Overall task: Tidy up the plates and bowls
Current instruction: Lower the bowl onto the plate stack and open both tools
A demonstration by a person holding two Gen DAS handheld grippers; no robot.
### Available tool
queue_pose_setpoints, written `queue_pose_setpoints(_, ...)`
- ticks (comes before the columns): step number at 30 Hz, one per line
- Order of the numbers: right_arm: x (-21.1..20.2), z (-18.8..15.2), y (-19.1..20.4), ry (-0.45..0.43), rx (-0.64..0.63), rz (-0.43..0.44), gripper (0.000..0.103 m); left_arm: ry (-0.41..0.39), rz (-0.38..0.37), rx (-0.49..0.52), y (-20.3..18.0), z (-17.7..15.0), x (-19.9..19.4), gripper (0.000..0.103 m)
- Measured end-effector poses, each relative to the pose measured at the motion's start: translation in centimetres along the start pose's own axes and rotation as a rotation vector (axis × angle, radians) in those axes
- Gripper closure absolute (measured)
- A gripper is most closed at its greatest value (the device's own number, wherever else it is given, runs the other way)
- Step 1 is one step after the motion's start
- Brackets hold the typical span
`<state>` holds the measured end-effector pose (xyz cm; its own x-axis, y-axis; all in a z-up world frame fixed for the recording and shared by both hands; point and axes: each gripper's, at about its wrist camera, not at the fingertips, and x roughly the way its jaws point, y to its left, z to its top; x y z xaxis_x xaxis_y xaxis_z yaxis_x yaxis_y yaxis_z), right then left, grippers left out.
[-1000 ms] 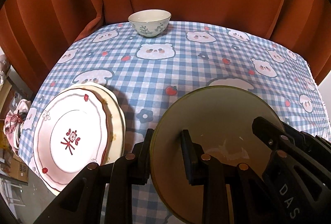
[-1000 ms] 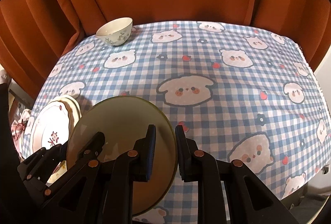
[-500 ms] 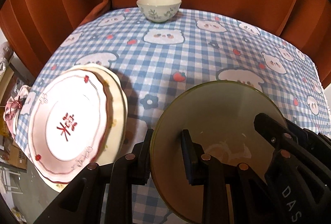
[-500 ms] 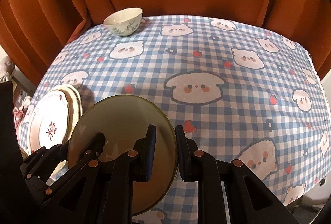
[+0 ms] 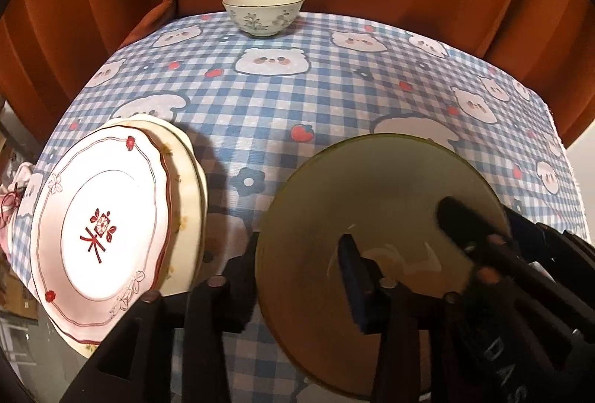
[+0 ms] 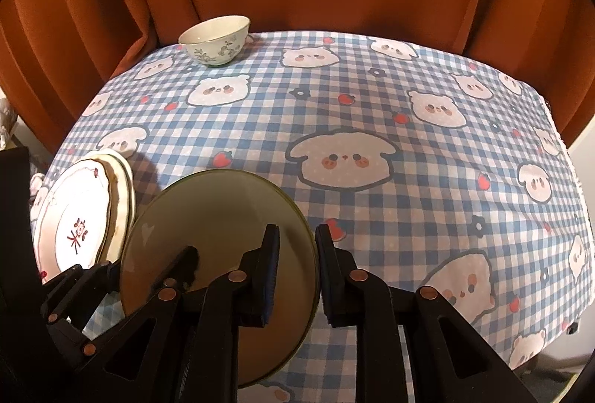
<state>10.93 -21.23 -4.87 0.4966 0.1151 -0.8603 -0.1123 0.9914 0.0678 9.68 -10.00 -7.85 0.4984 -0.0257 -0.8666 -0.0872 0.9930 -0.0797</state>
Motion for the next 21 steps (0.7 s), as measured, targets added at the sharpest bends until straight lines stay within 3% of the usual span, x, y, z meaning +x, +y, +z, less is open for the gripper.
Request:
queue_pose_setpoints(2,-0.2,-0.1,0.2,0.008,0.012,0.008,0.053,-0.014,-0.006,-0.001,0.4,0.0,-0.5,0.044)
queue_pose_setpoints(5,-0.8,0.0,0.8,-0.011,0.014,-0.010,0.039,-0.028,-0.026,0.011,0.9,0.2,-1.3,0.041)
queue_pose_setpoints(12,-2.3,0.4,2.8,-0.021,0.042,-0.049,0.028,-0.063,-0.052,0.050,2.8,1.1,-3.4,0.035)
queue_pose_setpoints(21,-4.5,2.9,4.8,-0.084,0.064,-0.098,0.027,-0.119,-0.075,0.084,4.5,4.0,-5.5,0.029)
